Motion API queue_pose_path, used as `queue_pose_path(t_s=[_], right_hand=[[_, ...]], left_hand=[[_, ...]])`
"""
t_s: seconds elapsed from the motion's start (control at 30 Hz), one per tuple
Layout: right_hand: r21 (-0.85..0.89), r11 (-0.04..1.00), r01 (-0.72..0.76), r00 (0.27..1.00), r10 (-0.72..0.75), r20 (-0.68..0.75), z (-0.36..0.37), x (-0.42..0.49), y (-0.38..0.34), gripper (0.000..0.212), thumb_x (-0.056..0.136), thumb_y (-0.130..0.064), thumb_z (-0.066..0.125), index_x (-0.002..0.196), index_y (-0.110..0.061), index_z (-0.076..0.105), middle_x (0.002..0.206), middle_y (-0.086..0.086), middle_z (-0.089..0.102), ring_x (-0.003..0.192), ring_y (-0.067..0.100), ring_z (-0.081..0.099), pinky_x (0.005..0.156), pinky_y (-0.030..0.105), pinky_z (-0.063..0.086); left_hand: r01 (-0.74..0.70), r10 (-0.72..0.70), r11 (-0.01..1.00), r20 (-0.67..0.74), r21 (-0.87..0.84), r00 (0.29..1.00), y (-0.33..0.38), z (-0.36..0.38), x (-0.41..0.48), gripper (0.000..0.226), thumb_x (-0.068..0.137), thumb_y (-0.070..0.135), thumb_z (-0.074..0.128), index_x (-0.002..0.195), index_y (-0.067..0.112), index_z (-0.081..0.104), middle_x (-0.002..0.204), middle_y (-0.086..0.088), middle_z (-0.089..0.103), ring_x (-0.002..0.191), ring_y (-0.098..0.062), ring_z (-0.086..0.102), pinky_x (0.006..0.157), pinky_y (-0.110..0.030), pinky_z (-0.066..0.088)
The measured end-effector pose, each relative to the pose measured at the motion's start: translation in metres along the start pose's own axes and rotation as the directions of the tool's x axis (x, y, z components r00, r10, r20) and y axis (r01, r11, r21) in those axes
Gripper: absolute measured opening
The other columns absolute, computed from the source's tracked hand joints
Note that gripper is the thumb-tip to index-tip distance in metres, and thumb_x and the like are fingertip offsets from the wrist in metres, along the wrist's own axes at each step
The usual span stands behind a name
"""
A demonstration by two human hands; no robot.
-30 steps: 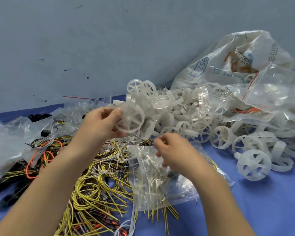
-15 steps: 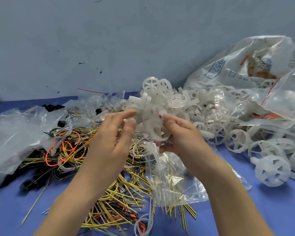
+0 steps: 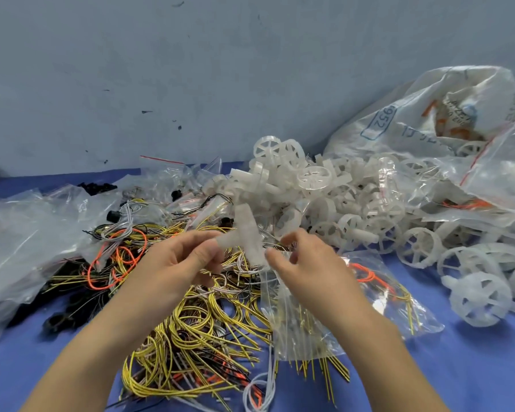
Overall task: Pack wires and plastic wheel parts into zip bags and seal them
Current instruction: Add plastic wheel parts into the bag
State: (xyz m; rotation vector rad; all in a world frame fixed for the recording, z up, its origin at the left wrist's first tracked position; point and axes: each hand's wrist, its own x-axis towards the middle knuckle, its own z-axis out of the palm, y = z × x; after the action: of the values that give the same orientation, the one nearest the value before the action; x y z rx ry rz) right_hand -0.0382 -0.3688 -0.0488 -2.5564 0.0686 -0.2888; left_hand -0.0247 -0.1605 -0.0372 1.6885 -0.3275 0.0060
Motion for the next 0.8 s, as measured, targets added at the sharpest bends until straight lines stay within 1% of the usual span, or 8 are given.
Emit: queue_pose_path(t_s=[0.07, 0.13, 0.2, 0.3, 0.47, 0.63, 0.73, 0.8], right_hand=[[-0.124, 0.992, -0.026, 0.994, 0.038, 0.098, 0.004, -0.003, 0.000, 0.053, 0.089, -0.064, 0.048, 0.127, -0.028, 0.043, 0.117, -0.003, 0.050, 0.100, 0.021, 0.059, 0.078, 0.038, 0.048], [-0.181, 0.983, -0.029, 0.992, 0.050, 0.113, 0.005, -0.004, 0.001, 0.040, 0.092, -0.053, 0.050, 0.120, -0.025, 0.047, 0.113, -0.002, 0.054, 0.096, 0.023, 0.060, 0.077, 0.038, 0.050], [-0.118, 0.992, -0.039, 0.993, 0.051, 0.103, 0.003, -0.003, 0.003, 0.020, 0.095, -0.039, 0.049, 0.107, -0.024, 0.053, 0.100, -0.002, 0.063, 0.084, 0.022, 0.062, 0.072, 0.038, 0.053], [0.005, 0.998, -0.055, 0.995, 0.054, 0.082, -0.003, -0.002, 0.003, 0.015, 0.095, -0.035, 0.049, 0.095, -0.022, 0.057, 0.087, -0.002, 0.065, 0.074, 0.021, 0.061, 0.064, 0.036, 0.049], [0.107, 0.992, -0.072, 0.997, 0.071, 0.019, -0.012, -0.003, 0.002, 0.016, 0.094, -0.036, 0.048, 0.094, -0.027, 0.061, 0.085, -0.006, 0.066, 0.067, 0.016, 0.058, 0.057, 0.032, 0.045], [0.043, 0.998, -0.035, 0.995, 0.039, -0.090, -0.016, -0.006, 0.000, 0.019, 0.097, -0.031, 0.045, 0.093, -0.026, 0.063, 0.090, -0.007, 0.065, 0.083, 0.016, 0.060, 0.071, 0.038, 0.052], [0.104, 0.994, -0.032, 0.993, 0.044, -0.114, -0.022, -0.006, 0.001, 0.024, 0.096, -0.033, 0.047, 0.096, -0.024, 0.069, 0.091, -0.007, 0.068, 0.083, 0.015, 0.062, 0.072, 0.036, 0.053], [0.124, 0.992, -0.023, 0.992, 0.037, -0.118, -0.026, -0.005, 0.002, 0.024, 0.096, -0.034, 0.049, 0.095, -0.026, 0.072, 0.083, -0.010, 0.067, 0.075, 0.009, 0.061, 0.063, 0.032, 0.050]], left_hand=[[0.098, -0.096, 0.992, 0.031, -0.084, 0.995, -0.003, -0.003, 0.001, 0.026, 0.086, 0.026, 0.059, 0.105, 0.013, 0.072, 0.082, -0.009, 0.068, 0.073, -0.019, 0.066, 0.060, -0.025, 0.056], [0.195, -0.187, 0.970, 0.064, -0.144, 0.980, -0.007, 0.000, 0.001, 0.025, 0.089, 0.022, 0.058, 0.103, 0.007, 0.071, 0.079, -0.009, 0.065, 0.071, -0.019, 0.064, 0.057, -0.026, 0.054], [0.269, -0.256, 0.955, 0.107, -0.125, 0.961, -0.011, 0.004, 0.001, 0.024, 0.093, 0.020, 0.056, 0.102, 0.002, 0.070, 0.079, -0.010, 0.064, 0.070, -0.021, 0.064, 0.057, -0.026, 0.054], [0.315, -0.305, 0.947, 0.127, -0.062, 0.944, -0.014, 0.009, 0.000, 0.023, 0.095, 0.020, 0.056, 0.101, 0.002, 0.069, 0.076, -0.009, 0.067, 0.069, -0.023, 0.064, 0.060, -0.028, 0.056], [0.252, -0.263, 0.961, 0.092, 0.115, 0.960, -0.013, 0.022, 0.002, 0.015, 0.098, 0.014, 0.054, 0.101, 0.010, 0.068, 0.068, -0.002, 0.067, 0.064, -0.023, 0.066, 0.059, -0.033, 0.059], [0.027, -0.046, 0.872, 0.027, 0.489, 0.999, -0.009, 0.034, 0.002, 0.011, 0.098, 0.026, 0.053, 0.100, 0.029, 0.063, 0.073, 0.000, 0.069, 0.062, -0.016, 0.069, 0.063, -0.042, 0.059], [-0.022, 0.014, 0.825, 0.019, 0.564, 1.000, -0.008, 0.038, 0.002, 0.011, 0.097, 0.029, 0.053, 0.102, 0.030, 0.063, 0.071, 0.002, 0.069, 0.058, -0.008, 0.067, 0.062, -0.033, 0.059], [-0.028, 0.024, 0.820, 0.015, 0.572, 1.000, -0.006, 0.039, 0.002, 0.010, 0.098, 0.030, 0.053, 0.101, 0.031, 0.063, 0.069, 0.003, 0.069, 0.057, -0.007, 0.067, 0.062, -0.030, 0.058]])
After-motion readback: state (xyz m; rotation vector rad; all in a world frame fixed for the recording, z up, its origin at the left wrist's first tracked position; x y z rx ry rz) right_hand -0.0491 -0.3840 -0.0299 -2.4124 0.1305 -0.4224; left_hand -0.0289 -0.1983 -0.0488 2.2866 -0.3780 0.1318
